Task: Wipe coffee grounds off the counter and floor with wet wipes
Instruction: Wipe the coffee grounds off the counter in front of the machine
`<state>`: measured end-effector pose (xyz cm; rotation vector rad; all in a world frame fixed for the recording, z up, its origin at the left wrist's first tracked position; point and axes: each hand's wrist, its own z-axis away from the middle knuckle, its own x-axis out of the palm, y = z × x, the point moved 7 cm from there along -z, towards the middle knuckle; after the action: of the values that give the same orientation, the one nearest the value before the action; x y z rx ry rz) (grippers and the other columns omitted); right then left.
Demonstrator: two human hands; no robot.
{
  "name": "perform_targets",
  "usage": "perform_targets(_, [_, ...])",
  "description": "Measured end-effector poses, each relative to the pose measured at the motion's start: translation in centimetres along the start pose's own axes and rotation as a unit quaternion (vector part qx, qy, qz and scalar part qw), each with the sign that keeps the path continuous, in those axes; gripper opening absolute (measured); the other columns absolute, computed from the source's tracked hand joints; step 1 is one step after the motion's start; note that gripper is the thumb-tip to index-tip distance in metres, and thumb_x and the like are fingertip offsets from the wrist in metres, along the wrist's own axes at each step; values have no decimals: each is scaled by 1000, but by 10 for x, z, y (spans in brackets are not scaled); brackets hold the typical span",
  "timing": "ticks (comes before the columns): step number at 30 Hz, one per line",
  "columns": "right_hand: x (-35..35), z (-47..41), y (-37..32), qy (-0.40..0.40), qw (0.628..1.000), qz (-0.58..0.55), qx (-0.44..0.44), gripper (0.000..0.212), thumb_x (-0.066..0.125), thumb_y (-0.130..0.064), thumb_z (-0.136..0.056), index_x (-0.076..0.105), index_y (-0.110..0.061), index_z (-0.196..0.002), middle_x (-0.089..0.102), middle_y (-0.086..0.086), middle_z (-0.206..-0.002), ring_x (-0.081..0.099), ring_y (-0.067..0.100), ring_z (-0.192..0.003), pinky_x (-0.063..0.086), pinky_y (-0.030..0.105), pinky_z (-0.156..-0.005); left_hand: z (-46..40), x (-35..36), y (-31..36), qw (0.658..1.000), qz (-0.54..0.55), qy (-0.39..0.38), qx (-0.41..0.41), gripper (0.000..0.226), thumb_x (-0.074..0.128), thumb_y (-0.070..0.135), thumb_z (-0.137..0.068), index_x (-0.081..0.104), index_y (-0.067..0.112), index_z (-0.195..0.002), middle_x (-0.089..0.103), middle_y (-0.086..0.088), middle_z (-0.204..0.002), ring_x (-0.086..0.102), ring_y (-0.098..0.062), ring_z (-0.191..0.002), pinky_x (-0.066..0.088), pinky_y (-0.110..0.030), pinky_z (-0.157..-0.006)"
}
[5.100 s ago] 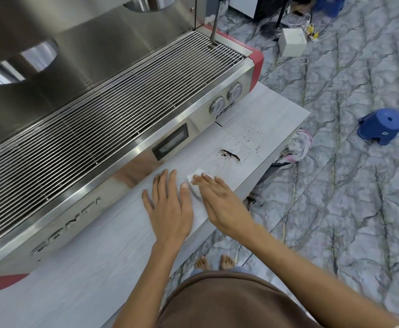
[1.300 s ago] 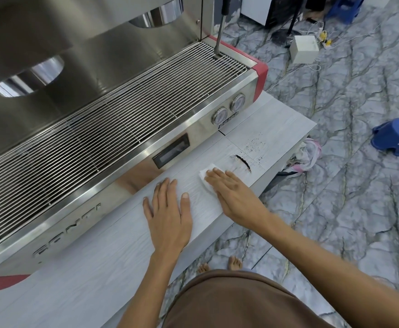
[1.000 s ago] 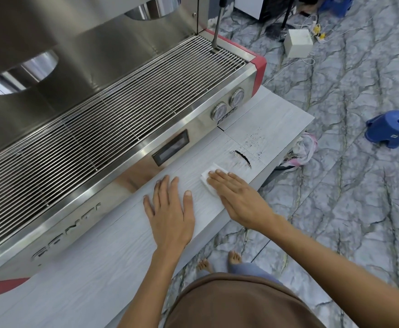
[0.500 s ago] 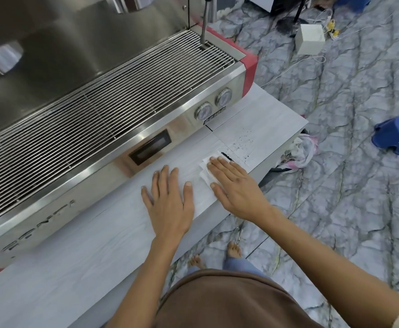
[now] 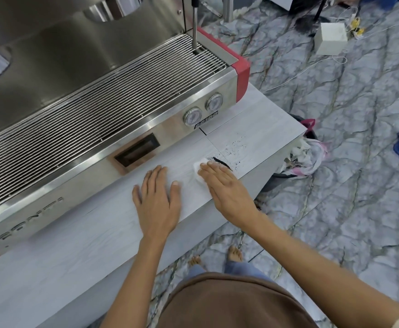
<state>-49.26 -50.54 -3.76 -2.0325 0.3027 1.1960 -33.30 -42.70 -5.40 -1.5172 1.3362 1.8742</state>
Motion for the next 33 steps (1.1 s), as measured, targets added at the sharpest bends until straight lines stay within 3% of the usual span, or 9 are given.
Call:
perform_targets(9, [25, 11, -37, -50, 997, 9, -56, 47, 57, 5, -84, 53, -1, -130, 51, 15, -139, 42, 29, -134, 29, 43, -115, 1, 0, -4, 999, 43, 18, -14, 57, 20, 48, -101, 36, 29, -153, 35, 12, -160, 21, -5, -150, 2, -41, -126])
perform_targets(17, [42, -7, -41, -63, 995, 68, 18, 46, 30, -22, -103, 33, -1, -143, 30, 16, -152, 22, 26, -144, 17, 41, -120, 1, -1, -9, 997, 66, 33, -14, 56, 18, 48, -104, 38, 27, -152, 40, 10, -158, 23, -4, -149, 5, -40, -126])
perform_targets(27, [32, -20, -13, -60, 990, 86, 91, 49, 28, -24, -104, 22, -2, -148, 18, 14, -157, 11, 25, -147, 5, 38, -121, 2, -1, -9, 998, 58, 13, 6, 60, 16, 50, -102, 37, 27, -153, 35, 10, -160, 20, -5, -150, 5, -44, -126])
perform_targets(33, [23, -22, 5, -59, 987, 102, 109, 49, 27, -25, -104, 21, -3, -148, 17, 13, -157, 10, 24, -147, 5, 37, -121, 2, -1, -8, 998, 56, 8, 11, 61, 16, 52, -101, 37, 27, -153, 34, 10, -161, 19, -5, -151, 4, -44, -126])
